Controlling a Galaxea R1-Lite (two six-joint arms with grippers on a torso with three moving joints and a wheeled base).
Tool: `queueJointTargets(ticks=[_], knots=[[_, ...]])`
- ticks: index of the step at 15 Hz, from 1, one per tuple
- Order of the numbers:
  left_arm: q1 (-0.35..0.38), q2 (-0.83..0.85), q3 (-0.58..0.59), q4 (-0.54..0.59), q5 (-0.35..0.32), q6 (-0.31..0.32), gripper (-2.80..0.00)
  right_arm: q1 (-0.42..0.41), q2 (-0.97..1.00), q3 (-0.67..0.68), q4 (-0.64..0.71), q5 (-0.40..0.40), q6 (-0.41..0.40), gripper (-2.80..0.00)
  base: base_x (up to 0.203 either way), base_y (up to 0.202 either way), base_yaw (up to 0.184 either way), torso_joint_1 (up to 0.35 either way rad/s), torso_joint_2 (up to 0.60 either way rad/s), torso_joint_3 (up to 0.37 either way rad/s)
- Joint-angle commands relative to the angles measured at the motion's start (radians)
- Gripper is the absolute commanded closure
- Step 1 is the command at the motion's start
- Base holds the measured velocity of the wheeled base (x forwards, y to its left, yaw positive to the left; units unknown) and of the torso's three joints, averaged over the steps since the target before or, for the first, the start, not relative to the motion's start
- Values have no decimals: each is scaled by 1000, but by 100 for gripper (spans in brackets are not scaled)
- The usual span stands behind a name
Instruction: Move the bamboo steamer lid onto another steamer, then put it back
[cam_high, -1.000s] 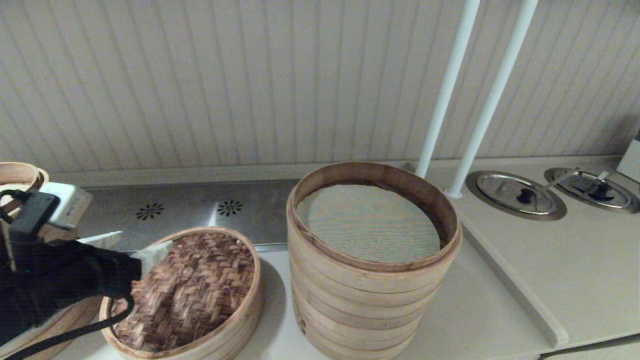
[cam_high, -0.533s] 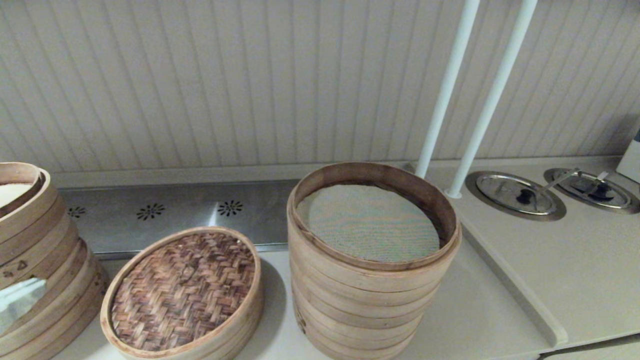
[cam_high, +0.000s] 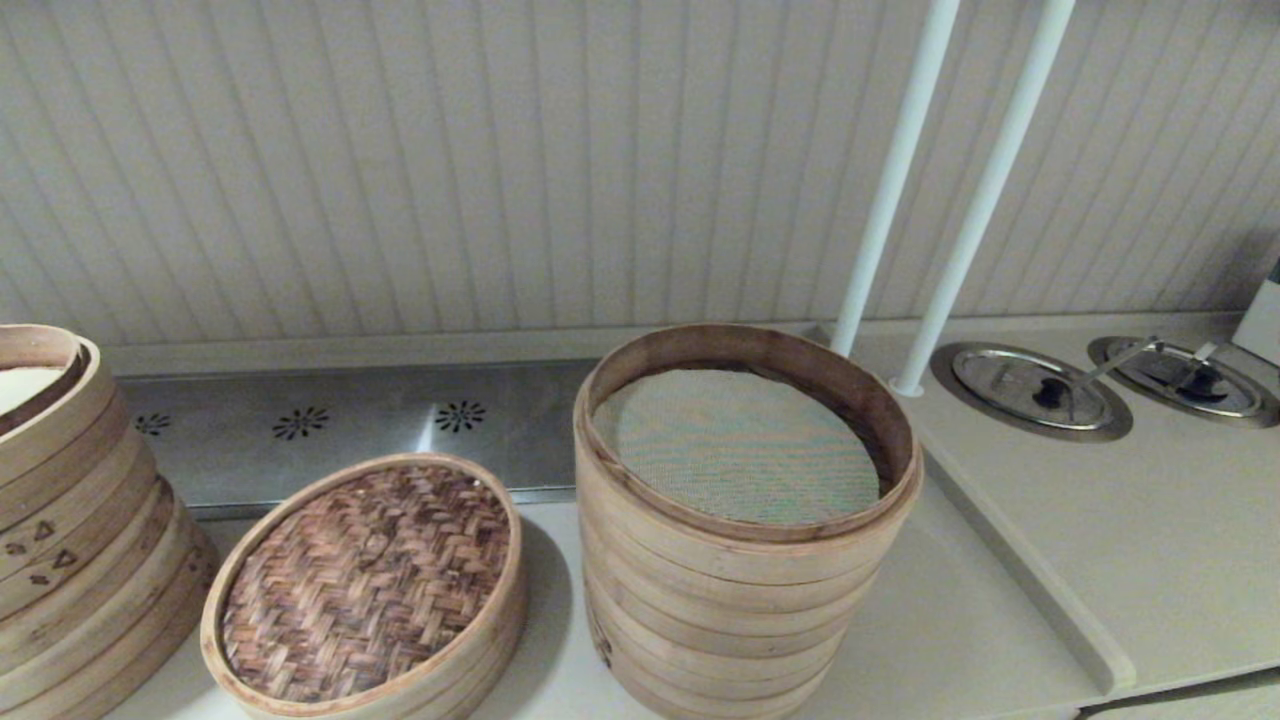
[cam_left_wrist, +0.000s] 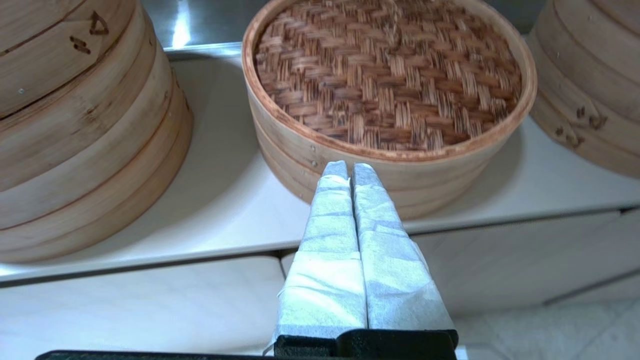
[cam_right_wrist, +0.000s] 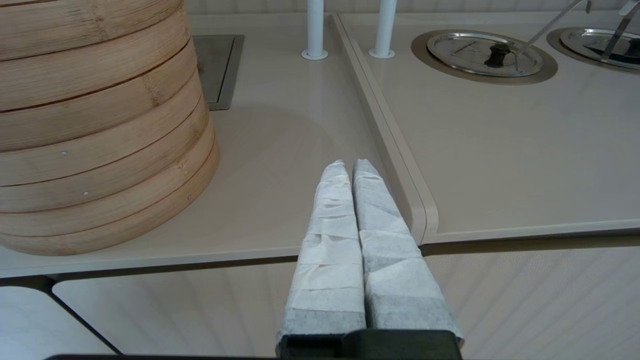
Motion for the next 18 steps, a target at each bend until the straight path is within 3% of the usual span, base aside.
queueJointTargets(ticks=[1, 5, 7, 9, 12, 16, 18], knots=[[2, -22, 20, -6, 2, -3, 0, 1, 0, 3, 0, 0, 0, 0, 0, 0, 0, 0, 0, 0], [-28, -17, -40, -2, 32, -2, 0, 1, 0, 3, 0, 0, 0, 0, 0, 0, 0, 0, 0, 0], [-35, -20, -12, 1, 36, -1, 0, 1, 0, 3, 0, 0, 0, 0, 0, 0, 0, 0, 0, 0], [23, -20, 33, -9, 15, 1, 0, 1, 0, 3, 0, 0, 0, 0, 0, 0, 0, 0, 0, 0], [92, -95, 69, -1, -67, 27, 0, 2, 0, 3, 0, 0, 0, 0, 0, 0, 0, 0, 0, 0], [120, -279, 101, 24, -80, 61, 0, 1, 0, 3, 0, 0, 0, 0, 0, 0, 0, 0, 0, 0], [122, -298, 152, -51, -69, 103, 0, 1, 0, 3, 0, 0, 0, 0, 0, 0, 0, 0, 0, 0]])
